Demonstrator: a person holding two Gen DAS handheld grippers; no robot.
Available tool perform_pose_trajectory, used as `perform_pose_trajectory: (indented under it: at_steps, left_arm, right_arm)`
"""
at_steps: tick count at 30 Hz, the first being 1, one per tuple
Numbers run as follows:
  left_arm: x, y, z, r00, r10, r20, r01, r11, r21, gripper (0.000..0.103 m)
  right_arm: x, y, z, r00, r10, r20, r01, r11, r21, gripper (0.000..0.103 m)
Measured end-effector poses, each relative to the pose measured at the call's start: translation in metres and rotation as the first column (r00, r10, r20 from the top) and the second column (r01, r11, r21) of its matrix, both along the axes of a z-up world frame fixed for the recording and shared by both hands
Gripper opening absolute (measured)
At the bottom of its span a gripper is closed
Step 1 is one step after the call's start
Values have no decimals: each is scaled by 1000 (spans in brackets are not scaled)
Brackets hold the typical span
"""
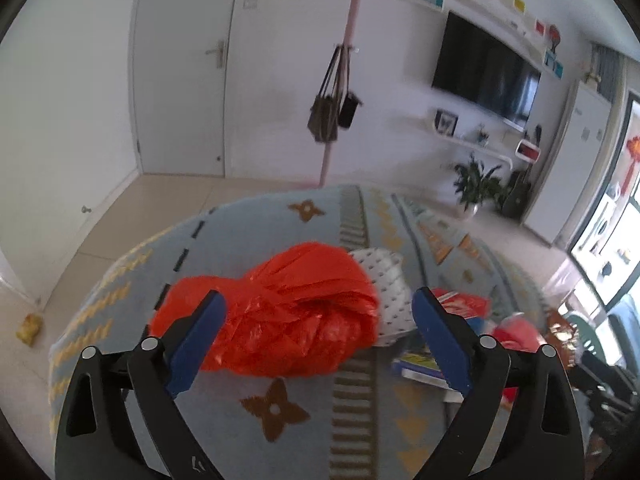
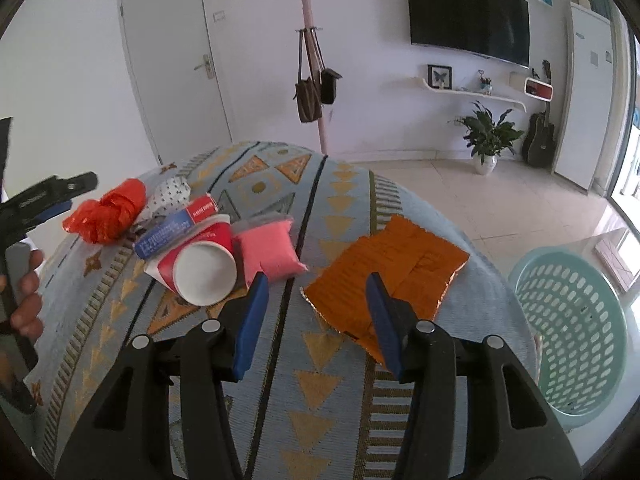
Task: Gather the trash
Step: 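Grasp the red plastic bag with the left tool while the right tool grasps the orange snack bag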
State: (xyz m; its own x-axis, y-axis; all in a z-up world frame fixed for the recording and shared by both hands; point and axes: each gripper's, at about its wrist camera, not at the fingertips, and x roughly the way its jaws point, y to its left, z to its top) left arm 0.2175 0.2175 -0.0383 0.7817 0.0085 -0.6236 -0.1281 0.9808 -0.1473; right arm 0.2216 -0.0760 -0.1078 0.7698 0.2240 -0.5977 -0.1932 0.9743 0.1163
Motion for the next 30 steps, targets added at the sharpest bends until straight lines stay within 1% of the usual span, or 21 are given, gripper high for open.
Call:
perform_pose_trajectory:
  at_steps: [3, 5, 6, 8, 9, 11, 13, 14, 15, 17, 19, 20, 21, 23, 25, 26, 30]
  left_arm:
    - [9, 4, -15, 1000, -5, -30, 4, 1000, -13, 92]
    - [8, 8, -24, 999, -5, -37, 4, 1000, -28, 95]
    - [10, 9, -26, 998, -7, -56, 5, 1000, -28, 95]
    - [10, 10, -27, 998, -15, -56, 14, 1000, -27, 96]
    - [14, 10, -30, 997, -2, -82, 2, 1000, -10, 95]
    - [19, 13, -34, 994, 24, -105, -24, 1000, 7, 95]
    - [20, 16, -34, 993, 50, -104, -48, 999, 15, 89]
    - [19, 17, -35, 993, 63, -104, -62, 998, 16, 82]
    - [18, 20, -35, 993, 70, -99, -70, 998, 7, 80]
    - [12, 24, -33, 994, 77, -72, -79, 996, -29, 72]
    - [5, 30, -32, 995, 89, -40, -91, 994, -61, 65]
    - [1, 31, -32, 995, 91, -28, -93, 993, -70, 60]
    - [-2, 31, -31, 996, 91, -13, -92, 993, -77, 55]
    - [-5, 31, -29, 996, 91, 12, -89, 993, -79, 49]
    - [-6, 30, -27, 995, 92, 27, -90, 992, -83, 47]
    - [-8, 30, -27, 995, 91, 33, -88, 992, -89, 46]
    - [-12, 31, -26, 995, 92, 48, -86, 990, -108, 44]
  right_arm:
    - [-2, 2, 1, 1000, 4, 13, -4, 1000, -12, 47]
    - [-3, 4, 0, 1000, 5, 17, -5, 1000, -21, 47]
    - [-2, 4, -1, 1000, 5, 16, -4, 1000, -25, 47]
    - [-1, 4, -1, 1000, 8, 9, -8, 1000, -25, 47]
    - [-1, 4, -2, 1000, 11, 8, -11, 1000, -24, 47]
    - [0, 3, -1, 1000, 11, 6, -11, 1000, -20, 47]
    - [1, 2, -1, 1000, 1, 5, -1, 1000, -17, 47]
    - [0, 0, -1, 1000, -5, 6, 5, 1000, -10, 47]
    - [-1, -3, 0, 1000, -16, 11, 16, 1000, 3, 47]
    - [-1, -11, 0, 999, -36, 8, 36, 999, 32, 47]
    - [1, -22, -2, 997, -67, -36, 69, 996, 49, 47]
    - [2, -28, -5, 995, -79, -68, 83, 995, 62, 47]
    - [2, -34, -7, 993, -82, -84, 89, 993, 80, 47]
    - [2, -45, -11, 989, -102, -108, 113, 988, 103, 48]
    - [4, -52, -14, 984, -127, -128, 140, 986, 94, 52]
    - [8, -53, -15, 979, -136, -152, 149, 986, 79, 56]
    - [24, -51, -23, 969, -91, -228, 116, 988, 99, 60]
